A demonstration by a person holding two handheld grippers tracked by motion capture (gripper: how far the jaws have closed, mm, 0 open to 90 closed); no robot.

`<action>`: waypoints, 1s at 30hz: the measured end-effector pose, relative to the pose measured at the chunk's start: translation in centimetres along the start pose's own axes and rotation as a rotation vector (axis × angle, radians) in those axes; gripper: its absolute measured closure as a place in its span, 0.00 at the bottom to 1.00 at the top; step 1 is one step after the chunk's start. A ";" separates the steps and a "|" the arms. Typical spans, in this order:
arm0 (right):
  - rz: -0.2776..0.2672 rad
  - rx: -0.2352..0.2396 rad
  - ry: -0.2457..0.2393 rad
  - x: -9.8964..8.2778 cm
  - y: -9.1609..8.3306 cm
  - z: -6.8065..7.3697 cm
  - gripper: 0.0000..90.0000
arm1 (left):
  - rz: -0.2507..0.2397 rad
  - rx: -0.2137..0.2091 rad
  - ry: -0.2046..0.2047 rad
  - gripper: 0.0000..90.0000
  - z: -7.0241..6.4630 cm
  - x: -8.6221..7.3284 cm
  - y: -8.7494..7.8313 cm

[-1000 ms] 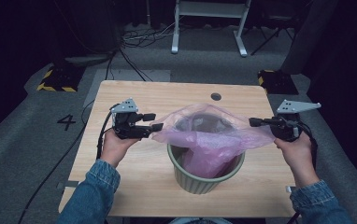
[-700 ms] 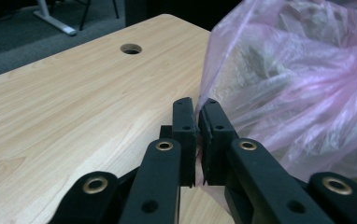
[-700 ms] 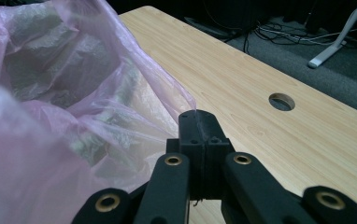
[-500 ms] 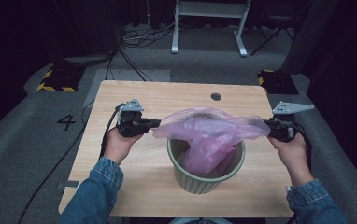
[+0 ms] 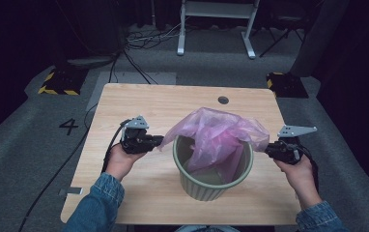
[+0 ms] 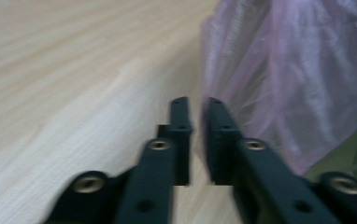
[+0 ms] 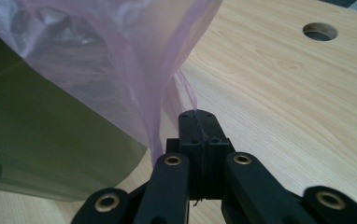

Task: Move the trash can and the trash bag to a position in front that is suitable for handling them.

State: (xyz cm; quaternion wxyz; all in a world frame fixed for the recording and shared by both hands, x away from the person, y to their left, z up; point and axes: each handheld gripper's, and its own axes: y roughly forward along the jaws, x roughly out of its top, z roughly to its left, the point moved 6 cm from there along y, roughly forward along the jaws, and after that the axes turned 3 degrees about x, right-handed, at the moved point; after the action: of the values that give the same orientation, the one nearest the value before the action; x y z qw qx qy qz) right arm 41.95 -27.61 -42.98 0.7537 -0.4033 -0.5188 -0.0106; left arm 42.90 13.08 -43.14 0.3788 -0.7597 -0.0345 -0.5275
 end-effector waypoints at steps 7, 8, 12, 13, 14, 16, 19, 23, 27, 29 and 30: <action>-0.104 -0.117 0.006 1.4 -2.8 -1.4 0.55 | -0.101 0.018 0.010 0.49 -0.1 2.0 -2.8; -0.120 -0.132 0.002 1.7 -3.3 -1.6 0.53 | -0.111 0.021 0.018 0.48 -0.3 2.3 -3.1; -0.175 -0.162 0.003 2.9 -5.5 -2.0 0.52 | -0.152 0.014 0.045 0.45 -0.9 3.5 -4.2; -0.192 -0.163 0.001 3.3 -6.0 -2.0 0.52 | -0.155 0.010 0.051 0.45 -1.1 3.9 -4.4; -0.205 -0.162 -0.004 3.7 -6.5 -1.9 0.52 | -0.161 0.004 0.060 0.45 -1.4 4.2 -4.4; -0.234 -0.151 -0.015 4.6 -7.3 -1.6 0.51 | -0.169 -0.017 0.071 0.43 -1.9 4.9 -4.3; -0.274 -0.106 -0.035 6.1 -7.9 -0.7 0.48 | -0.166 -0.041 0.092 0.42 -2.7 5.8 -3.7; -0.258 -0.060 -0.074 7.4 -6.9 0.4 0.46 | -0.136 -0.060 0.110 0.43 -3.6 6.7 -2.5; -0.224 0.001 -0.075 7.9 -5.2 1.0 0.45 | -0.107 -0.083 0.113 0.47 -4.1 7.1 -1.4; -0.213 0.038 -0.065 8.1 -4.4 1.2 0.46 | -0.095 -0.095 0.116 0.51 -4.2 7.2 -1.1; -0.208 0.056 -0.056 8.2 -4.1 1.3 0.47 | -0.094 -0.099 0.120 0.56 -4.3 7.2 -1.0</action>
State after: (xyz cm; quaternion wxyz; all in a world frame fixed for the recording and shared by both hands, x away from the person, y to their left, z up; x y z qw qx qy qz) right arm 42.97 -26.29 -33.90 0.7447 -0.3262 -0.5788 -0.0633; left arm 42.29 8.67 -35.98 0.3171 -0.7421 -0.0211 -0.5901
